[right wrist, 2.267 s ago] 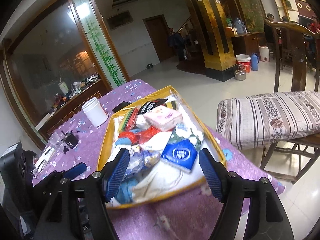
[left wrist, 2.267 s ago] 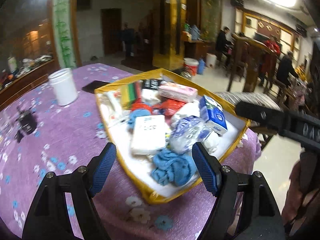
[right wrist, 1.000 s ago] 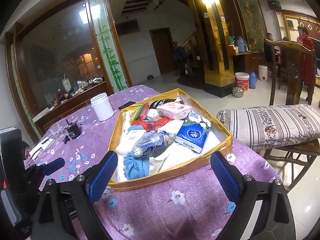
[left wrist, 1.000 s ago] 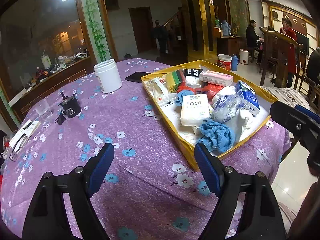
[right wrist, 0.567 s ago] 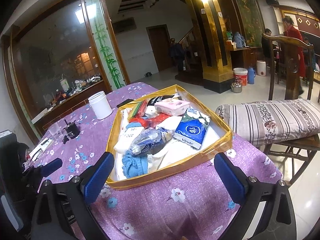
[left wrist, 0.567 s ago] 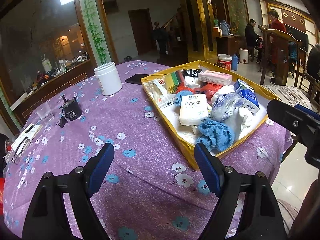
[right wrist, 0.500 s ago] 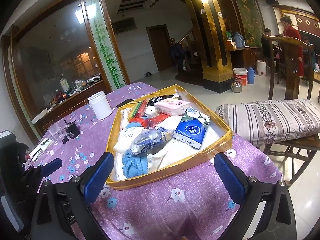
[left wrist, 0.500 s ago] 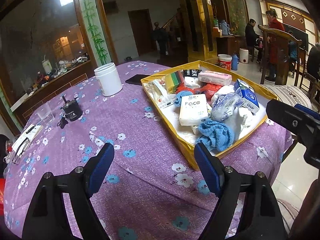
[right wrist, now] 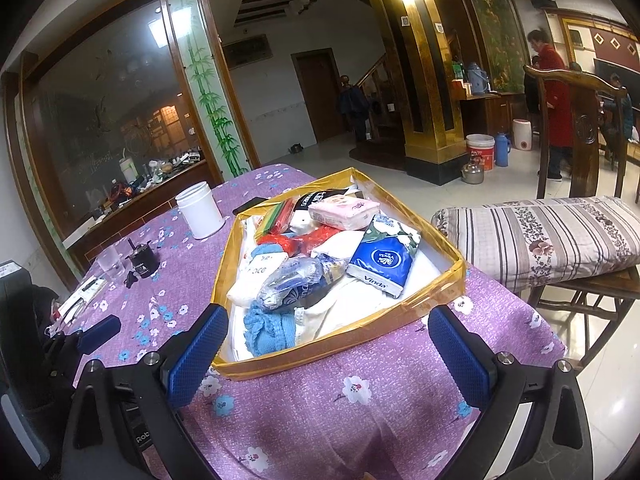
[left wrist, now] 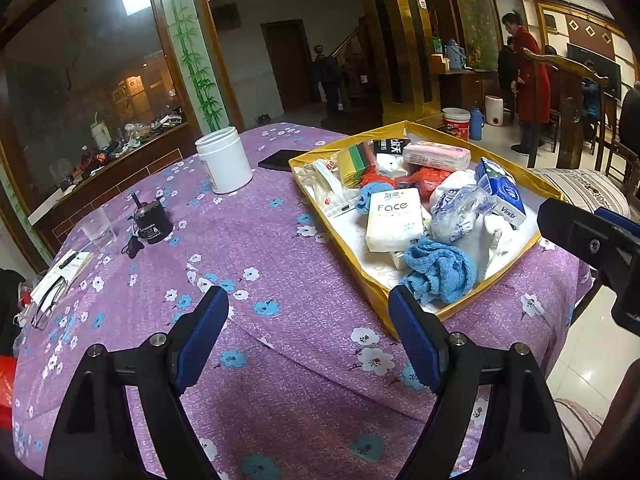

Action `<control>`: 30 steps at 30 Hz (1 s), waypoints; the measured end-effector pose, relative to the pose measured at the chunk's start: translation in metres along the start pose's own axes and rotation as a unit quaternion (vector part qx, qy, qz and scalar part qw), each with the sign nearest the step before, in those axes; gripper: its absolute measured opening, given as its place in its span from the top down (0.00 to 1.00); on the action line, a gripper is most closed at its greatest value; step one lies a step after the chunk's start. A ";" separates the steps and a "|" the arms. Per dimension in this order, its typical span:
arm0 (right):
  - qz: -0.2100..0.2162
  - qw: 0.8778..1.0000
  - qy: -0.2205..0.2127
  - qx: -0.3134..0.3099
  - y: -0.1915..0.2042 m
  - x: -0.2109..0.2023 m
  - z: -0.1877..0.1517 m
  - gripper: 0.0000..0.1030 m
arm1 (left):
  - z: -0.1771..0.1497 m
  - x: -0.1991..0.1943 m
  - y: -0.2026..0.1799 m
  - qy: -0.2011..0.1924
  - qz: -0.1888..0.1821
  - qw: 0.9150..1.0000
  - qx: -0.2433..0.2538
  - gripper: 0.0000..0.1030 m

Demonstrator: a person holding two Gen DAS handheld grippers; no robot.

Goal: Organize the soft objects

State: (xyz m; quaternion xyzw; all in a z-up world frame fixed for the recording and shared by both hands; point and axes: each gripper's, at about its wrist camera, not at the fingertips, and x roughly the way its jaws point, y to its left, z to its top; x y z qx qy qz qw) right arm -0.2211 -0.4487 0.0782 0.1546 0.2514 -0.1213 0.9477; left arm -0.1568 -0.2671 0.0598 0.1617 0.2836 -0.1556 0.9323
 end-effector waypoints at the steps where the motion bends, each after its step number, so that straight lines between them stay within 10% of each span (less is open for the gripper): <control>1: 0.000 1.000 0.000 0.000 0.000 0.000 0.000 0.02 | 0.000 0.000 0.000 0.000 0.000 1.000 0.000 0.20; 30: -0.006 1.000 -0.001 0.015 -0.004 -0.001 -0.002 0.02 | -0.003 -0.014 0.000 -0.051 0.062 0.997 0.005 0.20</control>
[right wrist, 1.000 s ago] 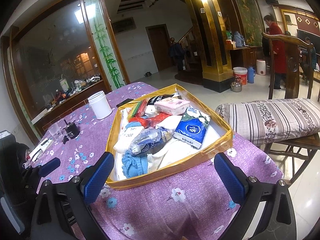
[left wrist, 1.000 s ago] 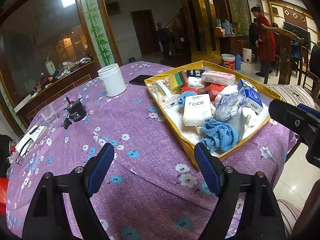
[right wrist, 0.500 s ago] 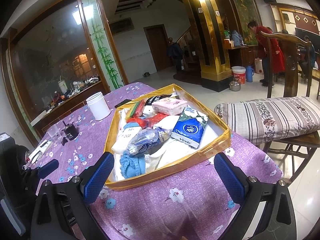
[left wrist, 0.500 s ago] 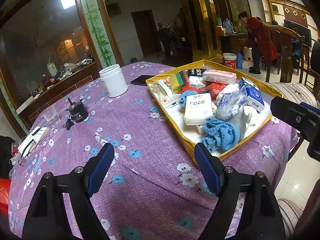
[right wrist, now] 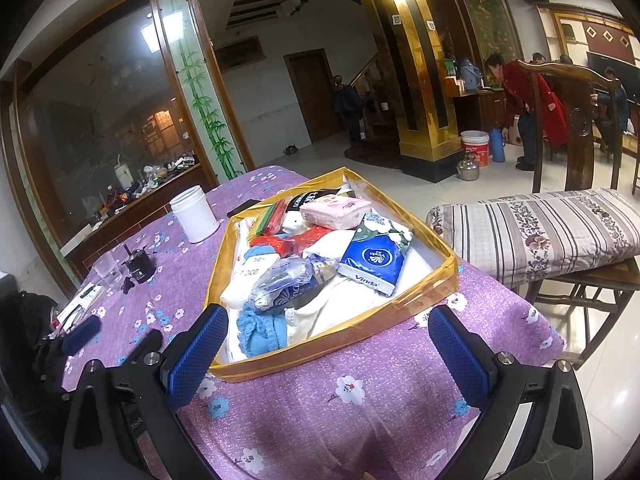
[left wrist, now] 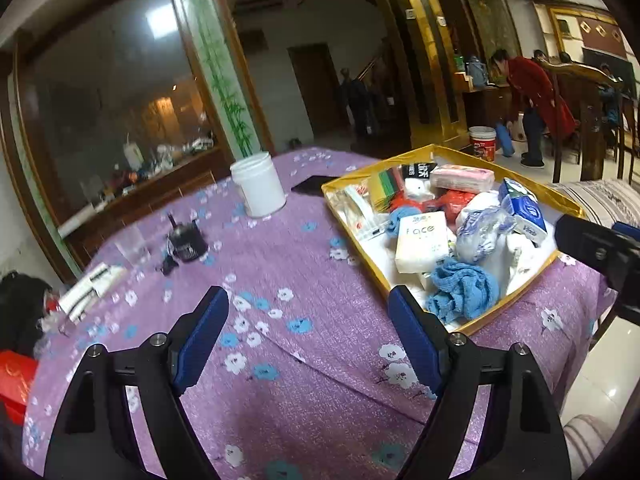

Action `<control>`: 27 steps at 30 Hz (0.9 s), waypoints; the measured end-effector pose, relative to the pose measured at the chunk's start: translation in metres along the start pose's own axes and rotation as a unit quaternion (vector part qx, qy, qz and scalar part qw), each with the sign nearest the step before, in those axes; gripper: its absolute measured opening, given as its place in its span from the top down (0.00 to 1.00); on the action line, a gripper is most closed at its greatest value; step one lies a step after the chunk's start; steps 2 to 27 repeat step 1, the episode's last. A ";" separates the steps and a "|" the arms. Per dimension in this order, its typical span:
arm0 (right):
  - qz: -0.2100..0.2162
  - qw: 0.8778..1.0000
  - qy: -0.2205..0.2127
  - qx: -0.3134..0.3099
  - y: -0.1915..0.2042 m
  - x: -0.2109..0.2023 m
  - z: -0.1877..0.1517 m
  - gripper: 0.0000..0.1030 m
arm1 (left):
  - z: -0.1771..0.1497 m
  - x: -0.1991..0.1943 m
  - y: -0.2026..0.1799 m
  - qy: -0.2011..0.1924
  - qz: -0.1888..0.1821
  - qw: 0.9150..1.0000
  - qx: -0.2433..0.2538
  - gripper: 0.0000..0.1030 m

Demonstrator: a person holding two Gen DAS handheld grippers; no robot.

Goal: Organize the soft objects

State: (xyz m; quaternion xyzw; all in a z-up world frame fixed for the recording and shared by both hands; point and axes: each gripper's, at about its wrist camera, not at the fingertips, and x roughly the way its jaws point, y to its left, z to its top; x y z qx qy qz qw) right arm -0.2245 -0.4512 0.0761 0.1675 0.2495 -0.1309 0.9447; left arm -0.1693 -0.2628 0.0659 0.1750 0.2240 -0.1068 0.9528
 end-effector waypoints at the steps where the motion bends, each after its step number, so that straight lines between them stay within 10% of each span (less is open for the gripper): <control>1: 0.000 1.000 0.000 0.000 0.000 0.000 0.000 0.02 | 0.000 0.000 -0.001 0.001 -0.001 1.000 0.003 0.20; 27: 0.000 1.000 0.000 0.000 0.000 0.000 0.000 0.02 | 0.000 0.000 -0.001 0.001 -0.001 1.000 0.003 0.20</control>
